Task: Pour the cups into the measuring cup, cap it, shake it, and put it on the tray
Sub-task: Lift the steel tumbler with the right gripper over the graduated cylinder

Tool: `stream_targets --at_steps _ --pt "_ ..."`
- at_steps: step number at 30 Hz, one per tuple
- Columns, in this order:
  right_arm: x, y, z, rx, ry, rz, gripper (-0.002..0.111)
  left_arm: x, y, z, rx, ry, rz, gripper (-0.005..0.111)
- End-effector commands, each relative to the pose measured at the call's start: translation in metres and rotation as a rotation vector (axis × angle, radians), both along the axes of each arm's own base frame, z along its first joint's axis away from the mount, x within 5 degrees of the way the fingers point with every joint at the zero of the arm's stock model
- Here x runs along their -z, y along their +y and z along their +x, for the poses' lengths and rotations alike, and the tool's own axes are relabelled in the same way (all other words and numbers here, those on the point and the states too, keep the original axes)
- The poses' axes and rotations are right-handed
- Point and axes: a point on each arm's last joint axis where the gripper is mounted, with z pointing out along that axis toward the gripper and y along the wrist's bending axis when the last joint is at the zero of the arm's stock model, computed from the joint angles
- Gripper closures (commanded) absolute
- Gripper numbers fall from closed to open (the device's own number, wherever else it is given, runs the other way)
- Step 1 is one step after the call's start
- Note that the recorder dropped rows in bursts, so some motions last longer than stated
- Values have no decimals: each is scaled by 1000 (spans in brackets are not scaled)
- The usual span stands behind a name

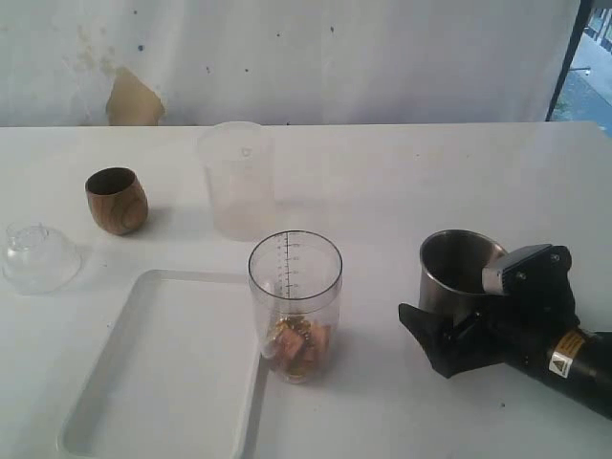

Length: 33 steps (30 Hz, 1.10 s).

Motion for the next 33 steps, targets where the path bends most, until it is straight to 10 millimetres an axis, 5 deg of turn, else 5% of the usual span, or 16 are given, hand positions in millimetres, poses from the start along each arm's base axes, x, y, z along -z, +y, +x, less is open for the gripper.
stream_targets --at_steps 1,11,17,22,33 --pt "-1 1 1 -11 -9 15 16 0 0 0 2 -10 -1 107" --pt "-1 3 0 -22 3 30 25 0 0 0 2 -10 -1 107" --pt "-1 3 -1 -37 -16 6 58 0 0 0 2 -10 -1 107" --pt "-1 3 -1 -37 -16 6 107 0 0 0 2 -10 -1 107" --pt "-2 3 -1 -41 -18 6 108 0 0 0 2 -10 -1 107"
